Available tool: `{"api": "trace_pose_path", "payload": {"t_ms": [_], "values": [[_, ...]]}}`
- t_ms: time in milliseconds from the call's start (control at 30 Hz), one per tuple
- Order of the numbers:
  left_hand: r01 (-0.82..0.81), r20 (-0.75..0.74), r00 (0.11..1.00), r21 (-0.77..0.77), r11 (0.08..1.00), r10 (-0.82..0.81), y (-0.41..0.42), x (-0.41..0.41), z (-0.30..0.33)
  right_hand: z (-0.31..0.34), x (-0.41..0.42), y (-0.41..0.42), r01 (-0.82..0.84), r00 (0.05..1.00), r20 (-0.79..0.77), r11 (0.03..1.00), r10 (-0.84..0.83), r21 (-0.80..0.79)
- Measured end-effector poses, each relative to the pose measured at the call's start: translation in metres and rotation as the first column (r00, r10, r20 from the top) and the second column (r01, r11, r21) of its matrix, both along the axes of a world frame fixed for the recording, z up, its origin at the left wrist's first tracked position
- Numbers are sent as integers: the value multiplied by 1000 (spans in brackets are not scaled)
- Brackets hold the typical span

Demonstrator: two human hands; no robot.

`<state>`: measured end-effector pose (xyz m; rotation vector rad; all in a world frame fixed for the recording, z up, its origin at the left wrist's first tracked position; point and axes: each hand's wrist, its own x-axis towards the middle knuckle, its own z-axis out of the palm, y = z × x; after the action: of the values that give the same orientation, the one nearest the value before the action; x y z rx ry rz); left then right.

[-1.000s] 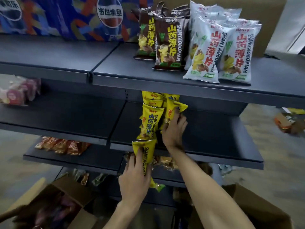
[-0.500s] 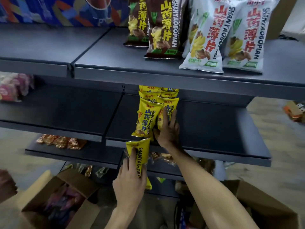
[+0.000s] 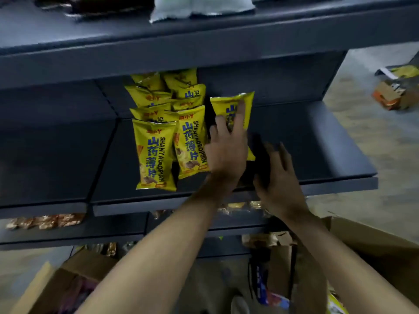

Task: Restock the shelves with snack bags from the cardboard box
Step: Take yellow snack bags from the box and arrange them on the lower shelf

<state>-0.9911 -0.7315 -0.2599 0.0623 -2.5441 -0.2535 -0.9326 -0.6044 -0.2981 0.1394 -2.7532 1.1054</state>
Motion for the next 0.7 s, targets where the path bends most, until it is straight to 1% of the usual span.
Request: {"api": "trace_pose_path", "payload": {"t_ms": [67,133,233,300,400,467,567,700], "values": [[-70,-22,997,-108,992,68,3,-43,-10,2,-9,3,-15,1000,11,999,15,31],[-139,-31,990,-130,982,136,0,-83,-15,1,-18,1,-46,999,9,997,45,54],[-218,-36,976,-42,975,217,-3,-128,-15,-4,-31,-3,-95,995,-1,993,95,71],[-232,-49,971,32,972,233,-4,-148,-15,-7,-40,-5,-112,993,-19,991,114,68],[-225,-131,962,107,968,238,-8,-165,-23,-11,-57,-13,-134,989,-57,990,136,47],[-215,-156,960,117,970,232,-8,-170,-36,-13,-65,-15,-131,988,-71,990,134,41],[-243,-156,952,136,960,263,-4,-172,-50,-18,-68,-16,-107,990,-91,994,109,30],[-253,-210,936,155,955,282,-6,-179,-49,-23,-62,-18,-110,987,-117,993,114,40]]}}
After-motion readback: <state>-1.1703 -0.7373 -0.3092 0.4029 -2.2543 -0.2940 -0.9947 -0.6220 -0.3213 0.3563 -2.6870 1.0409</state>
